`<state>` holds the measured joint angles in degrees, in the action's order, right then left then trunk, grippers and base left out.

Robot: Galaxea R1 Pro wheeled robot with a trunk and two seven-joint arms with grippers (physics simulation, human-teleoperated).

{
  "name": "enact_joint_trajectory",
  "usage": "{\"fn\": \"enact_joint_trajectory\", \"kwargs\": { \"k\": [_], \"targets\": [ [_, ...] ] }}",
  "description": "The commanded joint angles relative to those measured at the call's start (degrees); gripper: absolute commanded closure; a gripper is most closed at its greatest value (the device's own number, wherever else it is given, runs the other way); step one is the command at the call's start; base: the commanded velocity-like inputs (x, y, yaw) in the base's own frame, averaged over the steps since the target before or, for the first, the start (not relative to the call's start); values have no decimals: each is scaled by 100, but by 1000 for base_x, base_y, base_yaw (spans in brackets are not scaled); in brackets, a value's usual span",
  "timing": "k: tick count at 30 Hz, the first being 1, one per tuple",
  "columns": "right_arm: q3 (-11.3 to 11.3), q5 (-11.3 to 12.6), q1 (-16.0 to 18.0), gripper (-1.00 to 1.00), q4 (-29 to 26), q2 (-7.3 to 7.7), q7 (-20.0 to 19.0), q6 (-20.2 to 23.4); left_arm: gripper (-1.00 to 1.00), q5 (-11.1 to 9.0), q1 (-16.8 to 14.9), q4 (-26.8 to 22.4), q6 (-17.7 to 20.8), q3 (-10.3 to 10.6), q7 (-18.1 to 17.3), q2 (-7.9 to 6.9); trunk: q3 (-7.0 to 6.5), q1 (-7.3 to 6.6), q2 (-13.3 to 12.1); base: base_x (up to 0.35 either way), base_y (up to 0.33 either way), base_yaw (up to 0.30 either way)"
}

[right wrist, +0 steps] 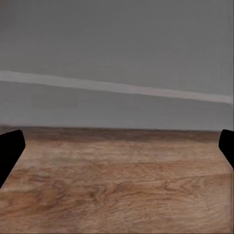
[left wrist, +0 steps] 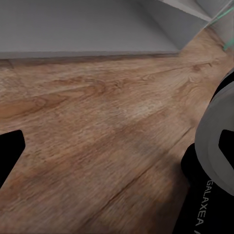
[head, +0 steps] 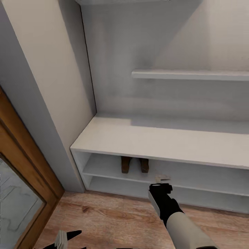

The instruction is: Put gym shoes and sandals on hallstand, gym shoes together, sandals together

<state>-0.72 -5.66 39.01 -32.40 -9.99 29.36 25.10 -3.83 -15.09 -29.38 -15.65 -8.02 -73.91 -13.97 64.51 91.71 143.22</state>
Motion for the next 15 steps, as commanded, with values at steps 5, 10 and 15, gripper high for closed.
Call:
{"fn": "enact_joint_trajectory", "kwargs": {
  "k": [5,10,15],
  "targets": [
    [-7,-58,2,-100,-3,-1,0,56,-100,-9,-3,-2,-34,-7,-18,0,5,-4,2,-240,-193,0],
    [-7,-58,2,-100,-3,-1,0,56,-100,-11,-3,-5,-34,-12,-18,0,5,-4,2,-193,-220,0],
    [-7,-58,2,-100,-3,-1,-6,56,-100,-12,-3,-3,-34,-14,-17,0,5,-4,2,-72,-254,0]
  ]
}}
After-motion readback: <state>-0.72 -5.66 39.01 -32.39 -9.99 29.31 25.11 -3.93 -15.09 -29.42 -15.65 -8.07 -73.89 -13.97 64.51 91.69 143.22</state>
